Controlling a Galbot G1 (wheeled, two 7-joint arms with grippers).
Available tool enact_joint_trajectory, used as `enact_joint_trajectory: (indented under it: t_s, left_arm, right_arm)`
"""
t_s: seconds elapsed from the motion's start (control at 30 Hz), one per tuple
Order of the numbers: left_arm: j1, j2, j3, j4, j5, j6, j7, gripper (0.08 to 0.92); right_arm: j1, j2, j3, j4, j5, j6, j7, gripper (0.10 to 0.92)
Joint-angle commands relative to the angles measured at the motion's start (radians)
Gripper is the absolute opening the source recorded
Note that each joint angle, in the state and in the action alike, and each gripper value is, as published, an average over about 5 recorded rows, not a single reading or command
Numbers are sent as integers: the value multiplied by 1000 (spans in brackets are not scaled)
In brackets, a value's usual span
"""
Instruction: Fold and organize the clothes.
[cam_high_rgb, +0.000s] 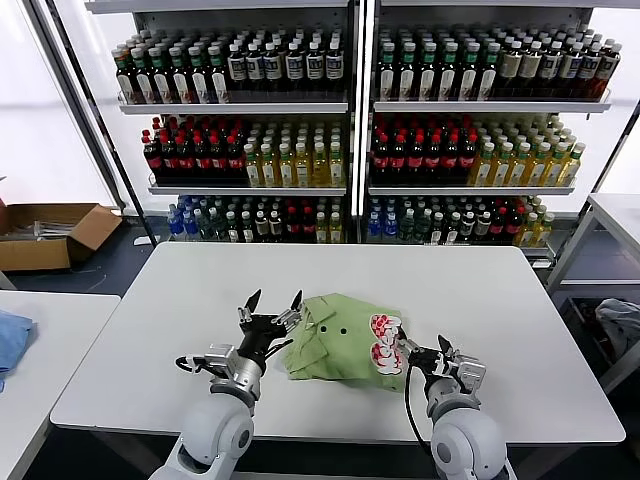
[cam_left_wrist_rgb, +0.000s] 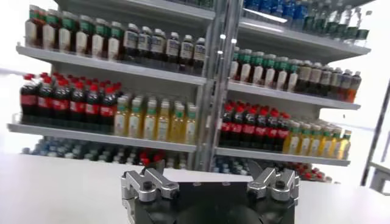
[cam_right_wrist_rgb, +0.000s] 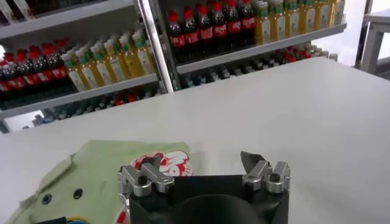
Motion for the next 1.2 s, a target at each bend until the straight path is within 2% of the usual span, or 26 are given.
enact_joint_trajectory:
  t_s: [0.03, 0.3, 0.43, 0.83, 1.07, 1.2]
  left_arm:
    - [95, 22, -88, -67, 26, 0, -20, 823]
    - [140, 20, -117, -83, 26, 1, -22, 823]
    - [143, 18, -122, -78, 23, 7, -24, 823]
    - [144, 14, -129, -71, 9, 11, -34, 823]
    - [148, 5, -128, -87, 8, 11, -34, 823]
    - [154, -2, -126, -90, 10, 11, -34, 823]
  right_arm:
    - [52, -2, -32, -124, 3, -7, 8, 823]
    - [82, 21, -68, -178, -5, -7, 9, 808]
    - [93, 28, -95, -179, -12, -7, 4, 761]
    - [86, 22, -122, -175, -68, -1, -9, 427]
    - [91, -73, -96, -132, -135, -4, -42, 220]
    - [90, -151, -67, -118, -163, -8, -65, 129]
